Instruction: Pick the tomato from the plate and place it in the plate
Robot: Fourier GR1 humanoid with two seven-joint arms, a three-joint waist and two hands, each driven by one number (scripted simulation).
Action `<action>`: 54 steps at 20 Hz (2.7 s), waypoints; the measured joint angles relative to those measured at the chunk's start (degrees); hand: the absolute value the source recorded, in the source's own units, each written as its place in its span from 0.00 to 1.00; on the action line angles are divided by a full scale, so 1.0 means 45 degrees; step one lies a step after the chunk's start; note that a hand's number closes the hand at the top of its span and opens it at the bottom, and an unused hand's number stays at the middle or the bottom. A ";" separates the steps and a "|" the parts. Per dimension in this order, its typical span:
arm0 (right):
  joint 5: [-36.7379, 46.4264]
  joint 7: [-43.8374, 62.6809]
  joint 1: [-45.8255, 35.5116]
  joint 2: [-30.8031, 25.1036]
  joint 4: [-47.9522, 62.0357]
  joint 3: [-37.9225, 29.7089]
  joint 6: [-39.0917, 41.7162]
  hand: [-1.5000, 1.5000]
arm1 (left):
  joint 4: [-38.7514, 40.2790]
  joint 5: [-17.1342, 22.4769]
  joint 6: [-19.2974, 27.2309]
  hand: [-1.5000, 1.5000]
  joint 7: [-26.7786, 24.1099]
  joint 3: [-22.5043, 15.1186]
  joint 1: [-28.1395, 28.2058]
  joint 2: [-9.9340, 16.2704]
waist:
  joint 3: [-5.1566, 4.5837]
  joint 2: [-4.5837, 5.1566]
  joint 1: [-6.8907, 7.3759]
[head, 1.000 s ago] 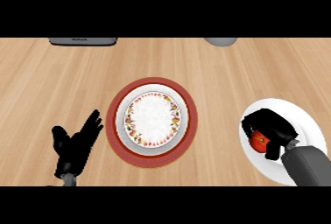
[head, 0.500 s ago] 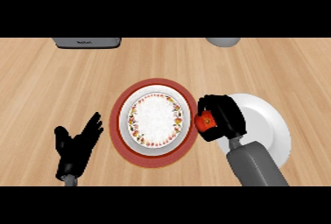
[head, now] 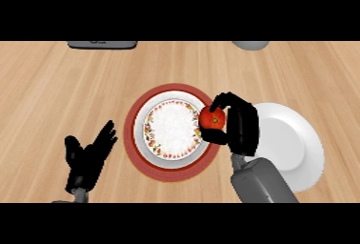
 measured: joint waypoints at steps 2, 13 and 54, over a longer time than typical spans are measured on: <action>0.0140 0.1129 -0.0037 0.0028 -0.0255 0.0517 -0.1135 1.00 | -0.0015 -0.0001 -0.0018 0.50 0.0028 -0.0036 -0.0084 -0.0028 | -0.0001 0.0061 0.0116; 0.4543 0.6686 -0.0423 0.0034 0.0373 0.2143 -0.4339 1.00 | -0.0128 -0.0060 -0.0056 0.50 0.0045 0.0034 -0.0161 0.0111 | -0.0023 0.0272 0.0079; -0.0963 0.6508 -0.1591 -0.0211 0.3370 0.3923 -1.0338 0.00 | -0.0017 -0.0156 -0.0250 0.50 -0.0186 0.0470 -0.0270 -0.0017 | 0.0037 0.0426 -0.0201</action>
